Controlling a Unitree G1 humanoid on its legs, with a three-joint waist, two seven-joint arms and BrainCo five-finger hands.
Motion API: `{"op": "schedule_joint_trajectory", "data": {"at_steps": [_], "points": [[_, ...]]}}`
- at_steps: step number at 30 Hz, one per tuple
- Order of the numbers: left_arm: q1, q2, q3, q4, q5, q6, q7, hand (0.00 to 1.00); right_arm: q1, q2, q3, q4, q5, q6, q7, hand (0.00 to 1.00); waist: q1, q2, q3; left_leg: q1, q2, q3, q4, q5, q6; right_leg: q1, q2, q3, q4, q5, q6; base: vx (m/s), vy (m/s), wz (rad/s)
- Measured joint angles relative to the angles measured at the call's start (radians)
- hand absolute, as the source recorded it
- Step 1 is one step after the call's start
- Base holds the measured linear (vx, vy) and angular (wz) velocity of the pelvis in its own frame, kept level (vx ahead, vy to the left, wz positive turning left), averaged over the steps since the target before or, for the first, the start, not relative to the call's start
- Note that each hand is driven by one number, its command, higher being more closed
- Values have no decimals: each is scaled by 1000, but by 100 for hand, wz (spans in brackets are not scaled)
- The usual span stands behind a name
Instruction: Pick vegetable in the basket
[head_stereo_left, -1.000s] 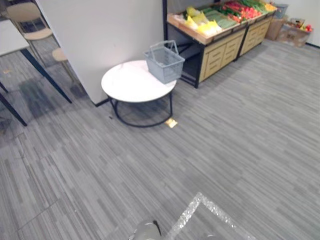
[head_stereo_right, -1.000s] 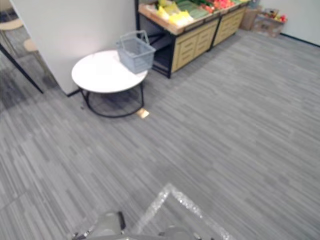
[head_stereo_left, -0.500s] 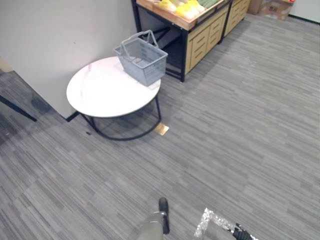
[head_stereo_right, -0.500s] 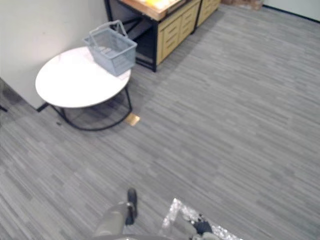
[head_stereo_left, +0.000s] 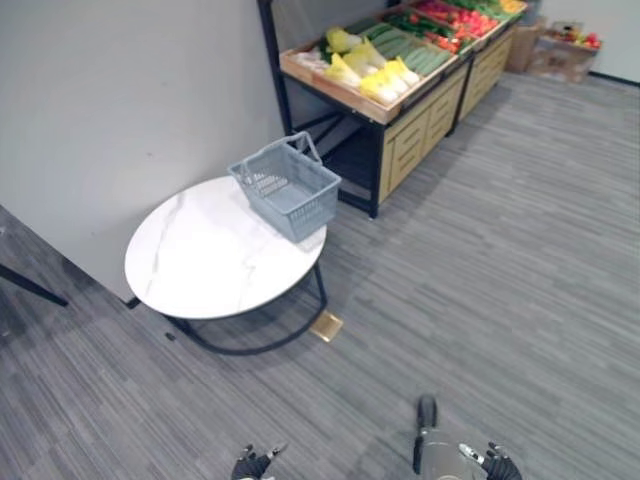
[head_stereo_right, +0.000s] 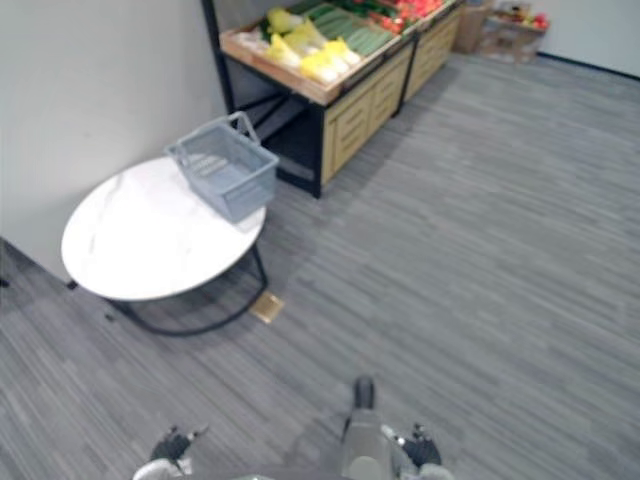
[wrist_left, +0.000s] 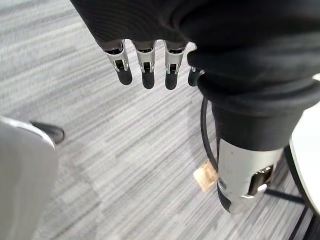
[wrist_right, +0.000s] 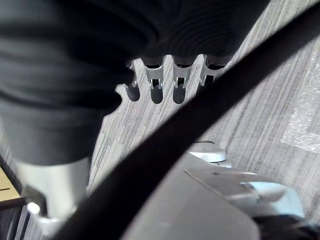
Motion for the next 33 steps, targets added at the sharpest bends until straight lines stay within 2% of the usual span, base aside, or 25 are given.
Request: {"op": "schedule_joint_trajectory", "data": {"at_steps": [1,2,3,4,5,6,8,9,12,14,15,17,18,19,20,21,22,25,26,27,29,30,31,32,33], "points": [[5,-18,23,4,7,2,0,0,10,-4,-6,-1,-1,2,1,0,-3,12,-5,18,27,-8,3,-11,-8,-21,20,-14,93,2,3,616,-382,43],[9,-40,47,-1,13,0,-4,0,14,-1,-25,3,-1,5,1,0,1,31,-16,28,53,-9,31,13,-23,-51,31,-13,215,-33,-24,602,-380,49],[9,-51,59,-1,25,1,-5,0,15,-1,-52,5,-2,9,1,0,-1,34,-13,14,75,-17,89,35,-33,-45,32,-37,266,-79,-45,591,-381,39],[9,-57,66,0,32,2,-5,0,18,0,-73,6,-2,15,1,0,-3,42,-17,-14,89,-30,149,51,-32,-38,32,-57,287,-101,-51,444,-326,54],[8,-62,67,0,37,3,-8,0,19,2,-110,7,-3,24,1,0,-9,58,-23,-90,124,-41,305,100,-41,-3,31,-102,296,-144,-64,535,-387,80],[2,-61,69,1,36,6,-9,0,26,4,-135,19,-4,34,1,0,-12,67,-18,-184,169,-31,501,192,-54,59,31,-147,272,-170,-77,606,-423,89],[-3,-56,79,-5,34,3,-13,0,28,-6,-146,45,-29,50,-2,0,-2,67,-15,-278,227,46,713,201,-63,173,41,-193,198,-180,-87,447,-285,59],[-3,-54,89,-8,33,1,-13,0,23,-8,-151,45,-33,50,-3,0,-1,60,-11,-313,247,133,772,197,-58,253,43,-213,135,-180,-87,308,-167,31],[-3,-44,94,-10,28,-2,-13,0,-10,-10,-154,46,-32,50,-4,0,1,56,-10,-380,248,273,743,186,-40,361,42,-241,27,-183,-91,327,-98,21],[-6,-39,94,-10,27,-2,-13,0,-33,-7,-157,45,-30,50,-4,0,1,55,-10,-431,248,358,651,179,-36,404,36,-262,-26,-177,-79,233,40,24],[-12,-36,93,-9,27,-2,-14,0,-42,-5,-161,44,-30,50,-5,0,4,50,-7,-449,232,407,549,175,-38,432,22,-277,-48,-179,-62,291,124,42],[-18,-34,81,-9,28,-2,-10,0,-52,-9,-164,44,-28,50,-11,0,6,45,-5,-464,152,406,316,207,-39,467,-9,-302,-67,-189,-29,344,220,39],[-16,-34,64,-6,28,-2,-6,0,-51,-13,-162,45,-28,50,-14,0,8,51,-5,-456,100,375,109,289,-43,496,-13,-315,-87,-193,-4,396,306,20],[-20,-31,63,-6,27,-2,-8,0,-51,-10,-153,50,-29,50,-18,0,26,37,-3,-433,61,351,27,398,39,522,-14,-316,-112,-194,15,333,259,24],[-21,-22,54,-9,30,-2,-7,0,-53,1,-140,54,-29,50,-21,0,26,28,-11,-421,39,353,15,391,29,539,-21,-316,-132,-190,13,362,162,38],[-26,-1,45,-17,29,-3,-10,0,-58,23,-123,56,-31,46,-19,0,25,-8,-11,-447,23,344,54,371,56,560,-17,-319,-172,-171,-4,347,113,52],[-32,18,48,-24,29,-3,-11,0,-69,37,-123,64,-31,43,-20,0,31,-27,-3,-470,19,344,107,340,74,583,-17,-320,-203,-132,7,405,139,57],[-26,36,55,-6,36,5,-10,0,-71,43,-128,76,-31,42,-20,0,30,-33,-3,-447,11,382,126,313,107,622,-18,-311,-191,-44,8,257,130,55],[-24,48,54,0,37,8,-10,0,-71,43,-128,75,-31,42,-19,0,37,-32,-5,-435,7,379,114,308,105,618,-21,-309,-170,-40,8,210,111,18],[-17,55,51,13,37,19,-9,0,-70,42,-127,74,-31,42,-19,0,49,-32,-8,-410,-4,376,82,293,105,594,-34,-302,-93,-38,10,188,92,15],[0,69,24,40,38,28,-10,0,-62,42,-142,74,-31,42,-18,0,50,-37,-20,-363,-33,368,22,283,103,499,-81,-255,143,-37,13,194,110,19],[12,74,13,42,39,31,-12,0,-57,42,-144,74,-31,41,-16,0,48,-45,-24,-346,-46,361,10,276,102,460,-105,-238,236,-25,32,176,102,20],[32,88,-11,43,40,41,-15,0,-45,41,-144,74,-32,44,-12,0,47,-62,-30,-312,-69,349,-6,264,105,384,-143,-171,419,38,65,255,66,40],[43,99,-37,43,40,47,-16,0,-26,42,-143,74,-32,43,-9,0,38,-59,-27,-267,-77,317,-9,245,109,300,-157,-123,635,52,68,220,45,41],[45,99,-40,43,40,47,-16,0,-22,41,-142,74,-32,43,-9,0,35,-59,-27,-256,-77,310,-11,242,109,285,-161,-123,676,45,61,262,18,53]]}}
